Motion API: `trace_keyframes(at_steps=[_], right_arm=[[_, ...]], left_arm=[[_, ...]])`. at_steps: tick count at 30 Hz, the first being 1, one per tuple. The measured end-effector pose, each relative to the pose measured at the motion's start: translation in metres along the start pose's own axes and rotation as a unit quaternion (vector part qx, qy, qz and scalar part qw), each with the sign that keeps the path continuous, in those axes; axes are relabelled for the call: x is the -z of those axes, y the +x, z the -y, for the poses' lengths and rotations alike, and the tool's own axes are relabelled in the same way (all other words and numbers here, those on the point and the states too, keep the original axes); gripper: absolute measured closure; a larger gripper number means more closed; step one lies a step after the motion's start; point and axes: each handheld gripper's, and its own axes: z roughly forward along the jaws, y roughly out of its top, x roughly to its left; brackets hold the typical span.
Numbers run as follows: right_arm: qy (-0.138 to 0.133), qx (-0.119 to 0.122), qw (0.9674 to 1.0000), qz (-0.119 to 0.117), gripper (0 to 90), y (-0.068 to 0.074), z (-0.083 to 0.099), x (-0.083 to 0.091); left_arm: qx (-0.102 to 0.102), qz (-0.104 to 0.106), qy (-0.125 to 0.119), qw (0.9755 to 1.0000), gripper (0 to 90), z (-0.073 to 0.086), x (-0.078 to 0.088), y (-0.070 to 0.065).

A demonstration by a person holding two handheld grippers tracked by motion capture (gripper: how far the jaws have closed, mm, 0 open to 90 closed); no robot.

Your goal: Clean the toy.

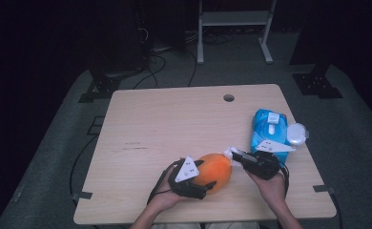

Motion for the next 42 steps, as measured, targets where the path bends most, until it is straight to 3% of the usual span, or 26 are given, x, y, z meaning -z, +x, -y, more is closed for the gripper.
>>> trace_keyframes(at_steps=[2, 4, 7, 11, 13, 16, 19, 23, 25, 28, 30, 32, 34, 38, 42], right_arm=[[-0.018, -0.003, 0.9996, -0.022, 78.0, 0.004, -0.005, 0.005], [-0.015, 0.016, 0.9988, -0.044, 77.8, 0.014, -0.01, 0.003], [0.009, 0.037, 0.9987, -0.035, 77.5, 0.017, -0.005, -0.005], [0.019, 0.008, 0.9998, -0.006, 77.5, 0.001, 0.0, 0.001], [0.007, 0.003, 0.9998, -0.02, 77.5, 0.002, -0.002, 0.006], [-0.001, 0.026, 0.9981, -0.055, 77.4, 0.019, -0.009, 0.007], [0.018, 0.055, 0.9972, -0.047, 76.8, 0.025, -0.006, -0.001], [0.019, 0.021, 0.9994, -0.017, 76.7, 0.007, -0.002, 0.006], [0.011, 0.013, 0.9995, -0.028, 76.7, 0.009, -0.002, 0.01], [0.012, 0.045, 0.9975, -0.054, 76.8, 0.024, -0.005, 0.007], [0.021, 0.062, 0.9969, -0.045, 76.8, 0.027, -0.004, 0.003], [0.016, 0.036, 0.9978, -0.053, 76.8, 0.018, -0.001, 0.002], [0.017, 0.023, 0.9983, -0.051, 76.8, 0.013, 0.002, 0.002], [0.017, 0.024, 0.9986, -0.044, 76.8, 0.011, 0.002, 0.004], [0.015, 0.024, 0.9985, -0.047, 77.3, 0.017, 0.0, 0.004]], left_arm=[[-0.006, 0.003, -0.004, 1.0, 21.5, 0.0, -0.001, -0.002], [-0.013, 0.004, -0.005, 0.9999, 21.5, -0.001, -0.002, -0.005], [-0.019, 0.005, -0.003, 0.9998, 21.5, -0.001, -0.001, -0.005], [-0.019, 0.01, -0.005, 0.9998, 22.1, -0.002, -0.001, -0.007], [-0.018, 0.012, -0.005, 0.9998, 22.1, -0.002, -0.001, -0.007], [-0.013, 0.014, -0.007, 0.9998, 22.0, -0.002, -0.002, -0.007], [-0.016, 0.018, -0.006, 0.9997, 22.0, -0.001, -0.001, -0.007], [-0.013, 0.018, -0.006, 0.9997, 21.9, -0.002, -0.001, -0.006], [-0.009, 0.018, -0.007, 0.9998, 21.8, -0.001, -0.001, -0.006], [-0.008, 0.016, -0.007, 0.9998, 21.8, -0.002, -0.002, -0.005], [-0.003, 0.011, -0.013, 0.9998, 21.9, -0.002, 0.0, -0.005], [0.012, 0.004, -0.04, 0.9991, 21.9, -0.004, 0.004, -0.005], [0.025, 0.003, -0.049, 0.9985, 20.9, -0.008, 0.006, -0.002], [0.053, 0.012, -0.034, 0.9979, 16.3, -0.002, 0.005, 0.006], [0.051, 0.003, -0.014, 0.9986, 20.4, -0.002, 0.002, 0.006]])
